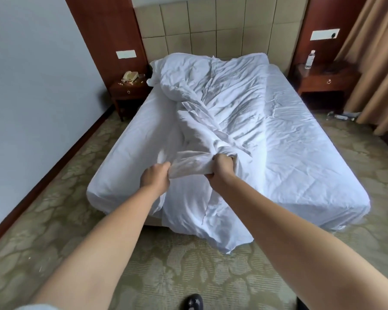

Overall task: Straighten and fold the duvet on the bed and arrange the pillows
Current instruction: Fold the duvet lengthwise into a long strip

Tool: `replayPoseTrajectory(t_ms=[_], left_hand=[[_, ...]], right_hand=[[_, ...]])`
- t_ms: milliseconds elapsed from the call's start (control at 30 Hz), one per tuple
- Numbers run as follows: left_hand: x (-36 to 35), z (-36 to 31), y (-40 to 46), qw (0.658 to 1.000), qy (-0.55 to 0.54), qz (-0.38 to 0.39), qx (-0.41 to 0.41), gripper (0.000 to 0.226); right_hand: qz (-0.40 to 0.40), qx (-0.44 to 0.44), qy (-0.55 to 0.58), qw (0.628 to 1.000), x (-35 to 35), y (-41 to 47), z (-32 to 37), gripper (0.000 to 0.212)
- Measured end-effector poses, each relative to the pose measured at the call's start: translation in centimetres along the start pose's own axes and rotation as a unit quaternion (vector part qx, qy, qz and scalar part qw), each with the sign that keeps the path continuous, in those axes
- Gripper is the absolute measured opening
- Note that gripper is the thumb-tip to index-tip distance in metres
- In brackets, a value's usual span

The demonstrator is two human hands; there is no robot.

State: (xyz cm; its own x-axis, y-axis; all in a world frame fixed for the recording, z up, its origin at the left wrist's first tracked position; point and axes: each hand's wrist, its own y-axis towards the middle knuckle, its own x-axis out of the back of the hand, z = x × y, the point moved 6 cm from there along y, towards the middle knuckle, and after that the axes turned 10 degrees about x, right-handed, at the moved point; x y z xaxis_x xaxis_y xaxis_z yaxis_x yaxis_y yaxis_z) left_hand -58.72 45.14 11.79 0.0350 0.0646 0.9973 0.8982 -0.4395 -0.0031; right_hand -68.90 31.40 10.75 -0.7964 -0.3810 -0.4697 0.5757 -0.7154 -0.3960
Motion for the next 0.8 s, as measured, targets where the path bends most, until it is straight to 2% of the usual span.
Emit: replayPoseTrajectory(t_ms=[67, 167, 233, 333, 433, 500, 533, 600, 700, 733, 800], left_hand=[[2.7, -1.6, 0.2, 1.0, -0.023, -0.012, -0.015, 0.024], [6.2, -3.8, -0.2, 0.997, -0.058, -0.027, -0.042, 0.018], [6.1, -4.8, -1.2, 0.996, -0.063, -0.01, -0.059, 0.016], [1.4, -5.5, -2.8, 0.994, -0.012, 0.068, -0.08, 0.017], [-6.2, -5.0, -4.4, 0.972, 0.06, 0.201, -0.109, 0.021], [-10.2, -4.7, -5.4, 0.96, 0.081, 0.24, -0.123, 0.023], [-11.5, -4.6, -5.7, 0.96, 0.082, 0.239, -0.123, 0.022], [-12.8, -4.8, -5.9, 0.965, 0.062, 0.228, -0.118, 0.022], [-12.5, -5.2, -5.1, 0.97, 0.012, 0.218, -0.103, 0.022], [-12.5, -5.1, -4.9, 0.97, 0.007, 0.223, -0.101, 0.023], [-13.2, -4.4, -5.0, 0.957, 0.016, 0.275, -0.091, 0.029]], right_hand=[[-0.009, 0.104, -0.07, 0.992, 0.5, 0.0, 4.1, 0.042], [-0.027, 0.313, -0.172, 0.934, 1.1, -1.0, 10.0, 0.033], [-0.05, 0.348, -0.26, 0.899, 2.6, -0.9, 10.1, 0.026], [-0.065, 0.241, -0.439, 0.863, 7.1, 0.5, 5.3, 0.027], [-0.016, 0.056, -0.539, 0.84, 13.0, 1.9, -1.5, 0.038], [0.047, -0.014, -0.63, 0.775, 15.9, 1.9, -4.7, 0.043], [0.049, -0.03, -0.653, 0.755, 17.0, 1.9, -5.5, 0.044], [0.005, -0.032, -0.604, 0.797, 18.2, 1.8, -6.2, 0.047], [-0.024, -0.009, -0.587, 0.809, 18.4, 2.4, -5.8, 0.063], [-0.007, -0.01, -0.601, 0.8, 18.1, 2.7, -5.6, 0.06], [0.059, -0.055, -0.65, 0.756, 18.0, 3.1, -6.4, 0.027]])
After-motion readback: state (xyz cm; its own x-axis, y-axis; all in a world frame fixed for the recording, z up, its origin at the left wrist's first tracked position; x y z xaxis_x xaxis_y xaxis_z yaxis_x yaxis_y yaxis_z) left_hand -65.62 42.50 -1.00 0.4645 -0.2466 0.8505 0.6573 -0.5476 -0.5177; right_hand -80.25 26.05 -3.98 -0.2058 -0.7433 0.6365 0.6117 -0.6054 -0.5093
